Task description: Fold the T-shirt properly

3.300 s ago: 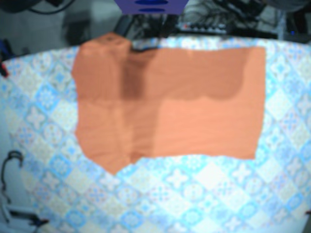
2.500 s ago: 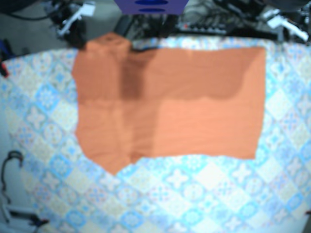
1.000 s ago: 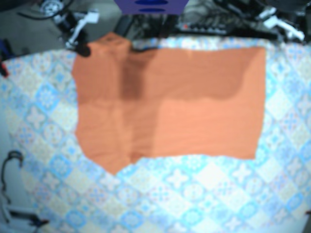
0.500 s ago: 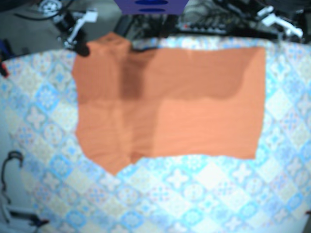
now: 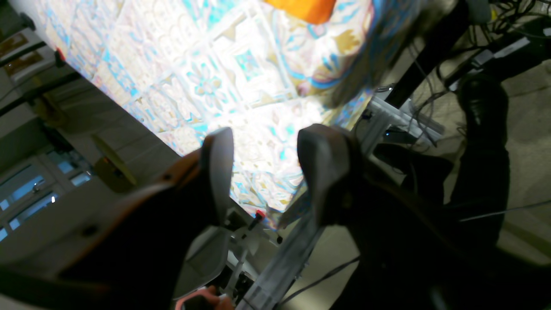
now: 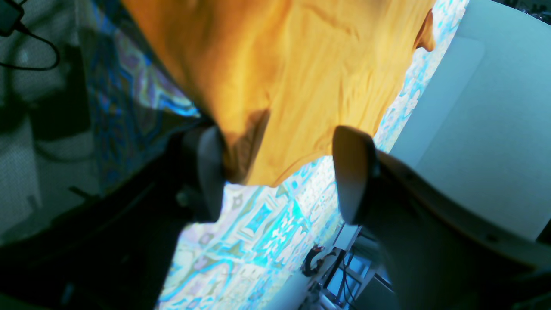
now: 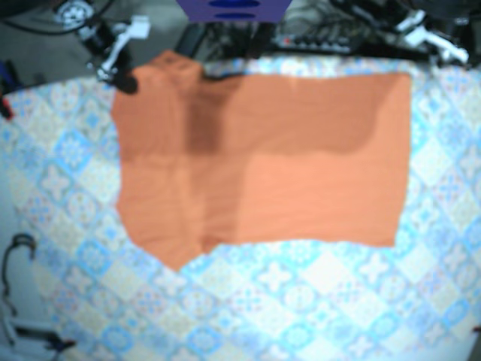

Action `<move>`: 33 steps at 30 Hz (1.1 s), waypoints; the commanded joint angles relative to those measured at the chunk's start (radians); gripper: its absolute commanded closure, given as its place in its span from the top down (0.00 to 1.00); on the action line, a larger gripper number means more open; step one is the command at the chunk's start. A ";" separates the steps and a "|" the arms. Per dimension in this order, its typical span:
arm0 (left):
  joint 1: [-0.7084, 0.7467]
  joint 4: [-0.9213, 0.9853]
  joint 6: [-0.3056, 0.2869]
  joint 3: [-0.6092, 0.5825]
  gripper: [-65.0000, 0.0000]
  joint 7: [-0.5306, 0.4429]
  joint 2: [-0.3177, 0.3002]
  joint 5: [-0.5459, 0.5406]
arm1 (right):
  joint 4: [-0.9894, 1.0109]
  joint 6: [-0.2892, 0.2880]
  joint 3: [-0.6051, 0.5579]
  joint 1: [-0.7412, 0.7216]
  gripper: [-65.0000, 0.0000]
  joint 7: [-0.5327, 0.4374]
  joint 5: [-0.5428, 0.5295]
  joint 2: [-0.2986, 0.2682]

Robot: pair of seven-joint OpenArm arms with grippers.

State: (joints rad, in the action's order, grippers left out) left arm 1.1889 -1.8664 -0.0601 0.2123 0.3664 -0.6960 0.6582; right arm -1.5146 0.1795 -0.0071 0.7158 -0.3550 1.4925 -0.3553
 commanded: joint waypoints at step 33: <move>-0.157 0.064 -0.030 -0.023 0.44 0.000 0.006 0.010 | -0.004 -0.015 -0.001 -0.048 0.00 -0.002 -0.009 -0.006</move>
State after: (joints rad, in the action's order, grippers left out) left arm 1.0183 -1.8015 -0.0933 0.1844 0.3527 -0.6804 0.6632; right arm -1.5055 0.1452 -0.0132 0.6643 -0.3546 1.4925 -0.3500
